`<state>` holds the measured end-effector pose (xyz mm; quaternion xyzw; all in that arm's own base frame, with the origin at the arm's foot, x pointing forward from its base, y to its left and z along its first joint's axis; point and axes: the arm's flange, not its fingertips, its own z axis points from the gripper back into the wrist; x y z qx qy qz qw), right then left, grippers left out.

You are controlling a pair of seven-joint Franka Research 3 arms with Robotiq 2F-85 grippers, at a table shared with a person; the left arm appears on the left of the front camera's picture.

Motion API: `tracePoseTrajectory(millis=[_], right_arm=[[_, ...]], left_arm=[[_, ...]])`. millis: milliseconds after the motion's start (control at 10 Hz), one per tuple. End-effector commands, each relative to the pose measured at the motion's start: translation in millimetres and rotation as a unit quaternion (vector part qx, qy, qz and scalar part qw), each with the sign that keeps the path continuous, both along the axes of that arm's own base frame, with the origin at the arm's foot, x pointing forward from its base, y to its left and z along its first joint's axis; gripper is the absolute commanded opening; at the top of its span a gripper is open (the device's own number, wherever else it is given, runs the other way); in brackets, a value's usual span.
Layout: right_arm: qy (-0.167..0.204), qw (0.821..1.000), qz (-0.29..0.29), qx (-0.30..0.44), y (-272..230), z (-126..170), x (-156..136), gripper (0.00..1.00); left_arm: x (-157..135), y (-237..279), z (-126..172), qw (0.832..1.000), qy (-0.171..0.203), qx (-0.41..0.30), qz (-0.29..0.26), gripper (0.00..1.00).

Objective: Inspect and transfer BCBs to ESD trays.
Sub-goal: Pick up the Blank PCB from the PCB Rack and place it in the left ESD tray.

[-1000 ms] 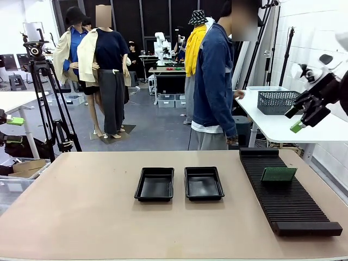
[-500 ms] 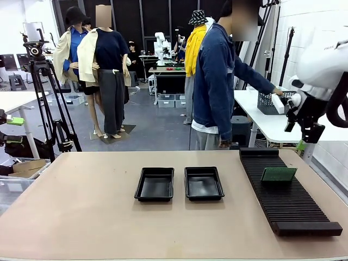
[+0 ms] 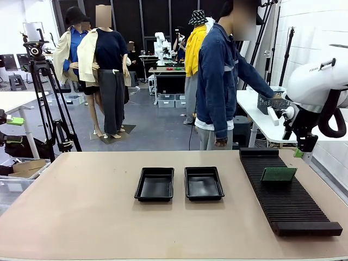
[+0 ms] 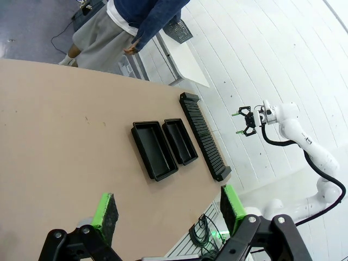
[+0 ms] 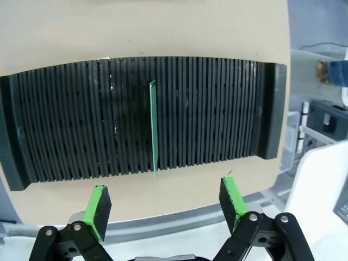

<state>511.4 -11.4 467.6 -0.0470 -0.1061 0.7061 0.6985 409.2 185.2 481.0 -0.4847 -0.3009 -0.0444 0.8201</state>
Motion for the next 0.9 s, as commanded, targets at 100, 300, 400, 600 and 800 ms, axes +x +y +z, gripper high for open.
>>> tracePoseTrajectory(millis=[100,300,400,600,800], right_arm=[[0.002,1.000,-0.005,0.010,2.5,-29.3,5.5,1.00],[0.011,1.000,0.000,0.026,2.6,-45.2,9.6,1.00],[0.014,1.000,0.000,0.027,3.8,-52.6,10.6,1.00],[0.027,0.999,0.003,0.035,5.1,-65.8,14.6,1.00],[0.031,0.999,0.007,0.036,6.5,-76.7,17.0,1.00]], left_arm=[[-2.6,0.1,0.1,1.000,0.000,0.000,-0.001,1.00],[-2.6,0.1,0.1,1.000,0.000,0.000,-0.001,1.00],[-2.6,0.1,0.1,1.000,0.000,0.000,-0.001,1.00],[-2.6,0.1,0.1,1.000,0.000,0.000,-0.001,1.00],[-2.6,0.1,0.1,1.000,0.000,0.000,-0.001,1.00]])
